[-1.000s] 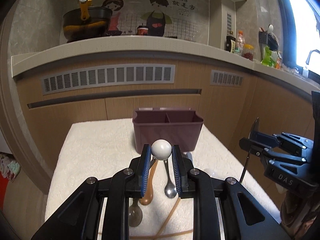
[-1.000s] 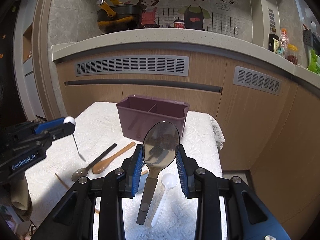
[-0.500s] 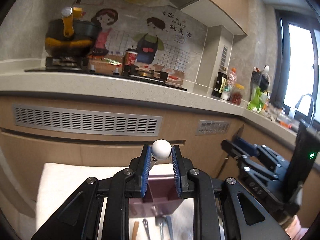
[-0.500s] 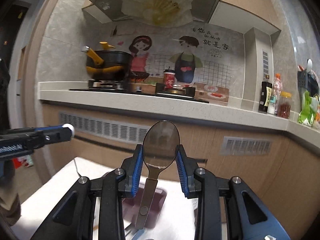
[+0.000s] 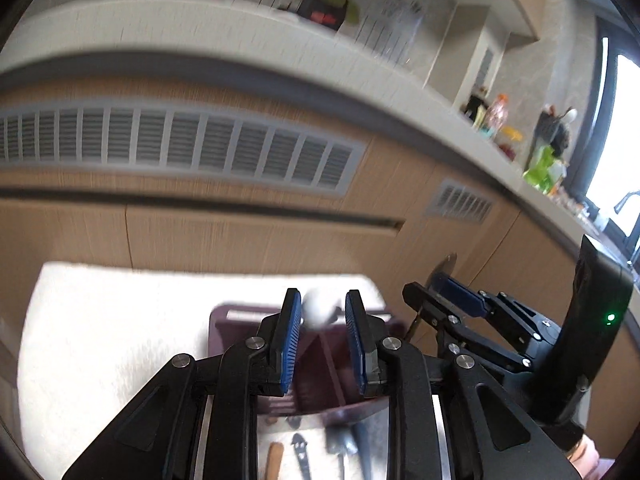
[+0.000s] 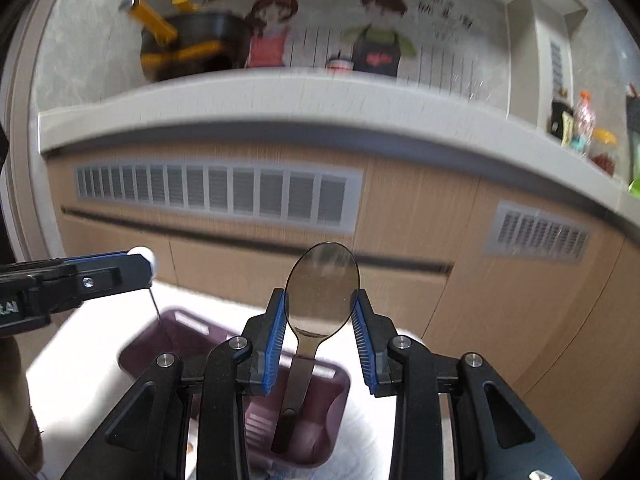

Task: Organize utensils
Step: 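Open both grippers to drop the utensils into the caddy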

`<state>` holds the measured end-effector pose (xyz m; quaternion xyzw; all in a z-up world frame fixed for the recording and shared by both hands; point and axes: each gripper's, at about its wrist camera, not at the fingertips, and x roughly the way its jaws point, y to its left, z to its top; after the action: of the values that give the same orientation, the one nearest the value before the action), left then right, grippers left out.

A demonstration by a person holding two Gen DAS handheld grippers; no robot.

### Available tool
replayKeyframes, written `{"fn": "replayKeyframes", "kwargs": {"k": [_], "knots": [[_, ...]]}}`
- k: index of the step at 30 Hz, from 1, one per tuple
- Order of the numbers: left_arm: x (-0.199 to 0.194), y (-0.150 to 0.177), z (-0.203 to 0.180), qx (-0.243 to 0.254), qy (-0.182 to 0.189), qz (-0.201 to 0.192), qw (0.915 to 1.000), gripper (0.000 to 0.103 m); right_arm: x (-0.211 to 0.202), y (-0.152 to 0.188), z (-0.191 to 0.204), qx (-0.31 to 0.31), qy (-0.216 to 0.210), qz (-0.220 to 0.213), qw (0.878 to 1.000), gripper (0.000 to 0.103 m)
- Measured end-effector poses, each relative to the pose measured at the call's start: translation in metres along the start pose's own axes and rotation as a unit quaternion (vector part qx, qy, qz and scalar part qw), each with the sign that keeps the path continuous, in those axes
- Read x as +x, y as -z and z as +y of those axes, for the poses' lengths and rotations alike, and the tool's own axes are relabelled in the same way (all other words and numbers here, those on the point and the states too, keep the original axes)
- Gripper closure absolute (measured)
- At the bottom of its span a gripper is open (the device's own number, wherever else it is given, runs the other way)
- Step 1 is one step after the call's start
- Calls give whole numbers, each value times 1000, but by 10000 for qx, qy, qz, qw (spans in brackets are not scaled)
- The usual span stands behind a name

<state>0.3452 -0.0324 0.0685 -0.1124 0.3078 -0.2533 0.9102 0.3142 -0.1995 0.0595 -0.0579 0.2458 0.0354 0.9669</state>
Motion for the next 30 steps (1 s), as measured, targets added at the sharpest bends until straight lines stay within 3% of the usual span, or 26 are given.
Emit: {"fn": "replayKeyframes", "kwargs": {"k": [4, 7, 10, 12, 16, 20, 23, 30], "knots": [[5, 12, 9, -83, -161, 167, 9997, 69, 12, 13, -2, 156, -162, 316, 9992, 57], [-5, 20, 13, -39, -315, 135, 9994, 58, 6, 20, -2, 129, -116, 382, 9991, 54], [-23, 31, 18, 25, -543, 78, 9985, 47, -11, 28, -2, 107, -67, 348, 9993, 30], [-33, 42, 22, 59, -698, 131, 9975, 46, -23, 34, -1, 87, -14, 316, 9995, 24], [-54, 77, 28, 167, -1362, 314, 9900, 44, -45, 56, 8, -74, 60, 489, 9988, 13], [-72, 118, 34, 27, -1722, 593, 9833, 33, -58, 80, 20, -245, 40, 766, 9967, 8], [-84, 143, 34, -46, -1886, 715, 9794, 31, -61, 101, 31, -292, -36, 1081, 9937, 8], [-95, 166, 31, 53, -2231, 819, 9713, 28, -57, 135, 42, -125, 29, 1618, 9867, 5]]}}
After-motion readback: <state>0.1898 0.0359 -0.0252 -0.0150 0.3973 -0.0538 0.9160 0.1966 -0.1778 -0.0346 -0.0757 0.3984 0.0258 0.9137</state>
